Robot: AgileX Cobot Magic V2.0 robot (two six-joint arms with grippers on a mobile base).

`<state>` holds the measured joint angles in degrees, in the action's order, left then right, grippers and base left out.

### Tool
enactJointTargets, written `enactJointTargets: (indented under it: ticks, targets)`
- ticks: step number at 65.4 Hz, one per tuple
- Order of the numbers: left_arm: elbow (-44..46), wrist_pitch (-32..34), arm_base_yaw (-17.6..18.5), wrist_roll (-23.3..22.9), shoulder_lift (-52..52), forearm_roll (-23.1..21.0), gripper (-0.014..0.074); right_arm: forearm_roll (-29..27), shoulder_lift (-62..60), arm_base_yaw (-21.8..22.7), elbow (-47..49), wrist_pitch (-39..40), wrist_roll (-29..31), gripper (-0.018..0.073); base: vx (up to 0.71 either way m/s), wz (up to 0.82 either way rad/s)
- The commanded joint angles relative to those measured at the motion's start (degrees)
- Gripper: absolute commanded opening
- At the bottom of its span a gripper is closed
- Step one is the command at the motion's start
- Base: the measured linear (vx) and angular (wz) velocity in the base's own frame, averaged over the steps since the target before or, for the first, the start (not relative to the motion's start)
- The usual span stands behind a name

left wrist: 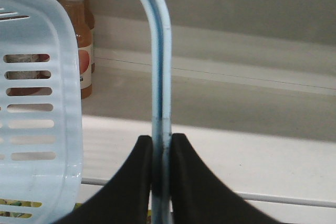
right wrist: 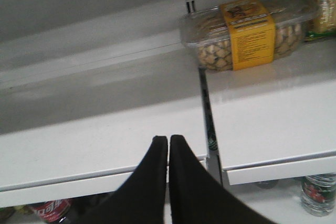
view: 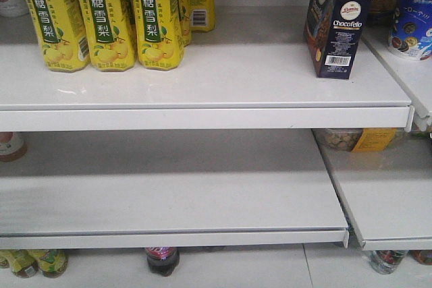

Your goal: Left arm holds basket, right arm returns cookies

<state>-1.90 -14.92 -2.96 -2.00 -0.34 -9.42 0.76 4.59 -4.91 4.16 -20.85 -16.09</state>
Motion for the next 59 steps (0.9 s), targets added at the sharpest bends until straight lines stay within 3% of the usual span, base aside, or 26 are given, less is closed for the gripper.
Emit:
enactJointTargets:
  ticks: [1, 20, 37, 50, 59]
  targets:
    - [1.8, 6.39, -0.03, 0.92, -1.16, 0.68, -0.0007, 0.53, -1.55, 3.45, -0.23, 4.28, -0.02, -0.0003, 0.0, 0.0]
    - [1.8, 6.39, -0.03, 0.92, -1.16, 0.68, -0.0007, 0.65, -5.7, 5.62, -6.99, 9.38, -1.25, -0.0003, 0.0, 0.0]
    - [1.9, 6.34, -0.03, 0.92, -1.16, 0.68, -0.0007, 5.37, -5.87, 5.62, -6.98, 17.01, -0.89, -0.0003, 0.0, 0.0]
    - [1.99, 6.34, -0.03, 0.92, -1.16, 0.68, -0.0007, 13.43, -5.87, 5.62, -6.98, 17.8, -0.7, -0.0003, 0.0, 0.0]
    - [1.99, 6.34, -0.03, 0.92, -1.16, 0.68, -0.0007, 15.02, -5.87, 5.62, -6.98, 17.9, -0.34, -0.0003, 0.0, 0.0]
